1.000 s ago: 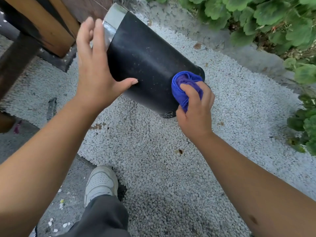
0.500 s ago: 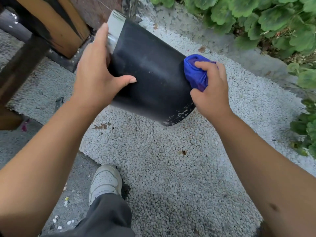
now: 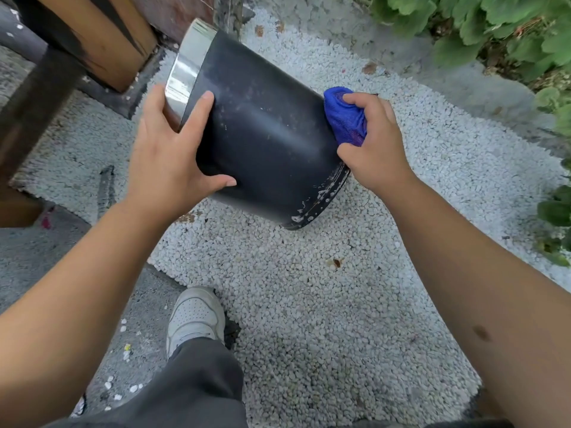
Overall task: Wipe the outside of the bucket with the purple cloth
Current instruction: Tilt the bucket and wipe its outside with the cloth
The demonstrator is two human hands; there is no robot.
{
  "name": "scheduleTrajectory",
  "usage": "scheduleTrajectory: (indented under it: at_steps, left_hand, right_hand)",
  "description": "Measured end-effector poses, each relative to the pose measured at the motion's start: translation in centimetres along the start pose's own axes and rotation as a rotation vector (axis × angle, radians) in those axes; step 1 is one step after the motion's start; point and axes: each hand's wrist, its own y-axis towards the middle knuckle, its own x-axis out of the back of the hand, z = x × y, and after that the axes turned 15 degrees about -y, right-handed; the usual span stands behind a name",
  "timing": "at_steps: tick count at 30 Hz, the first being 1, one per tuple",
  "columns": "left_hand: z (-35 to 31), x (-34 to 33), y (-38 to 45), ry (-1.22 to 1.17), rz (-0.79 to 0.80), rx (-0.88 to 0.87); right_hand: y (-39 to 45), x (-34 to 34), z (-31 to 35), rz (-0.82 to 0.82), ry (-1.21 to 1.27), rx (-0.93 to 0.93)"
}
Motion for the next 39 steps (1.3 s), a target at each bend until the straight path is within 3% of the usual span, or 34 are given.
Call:
scheduleTrajectory:
  at_steps: [14, 33, 36, 39]
  left_hand:
    - [-1.2, -0.2, 3.1, 0.078, 0.022, -0.060]
    - [-3.0, -0.4, 5.7, 0.141, 0.077, -0.098]
    - [-2.0, -0.6, 5.9, -0.024, 0.062, -0.076]
    - [-0.4, -0.3, 5.2, -0.304, 0.007, 0.191]
  right_hand:
    - [-1.5, -1.0, -1.3, -0.068, 0.028, -0.061]
    - [-6.8, -5.9, -1.9, -0.161, -0.258, 0.161]
    - [-5.7, -5.4, -2.1, -0.123, -0.165, 0.026]
    - [-4.6, -4.5, -2.1, -0.079, -0.117, 0.015]
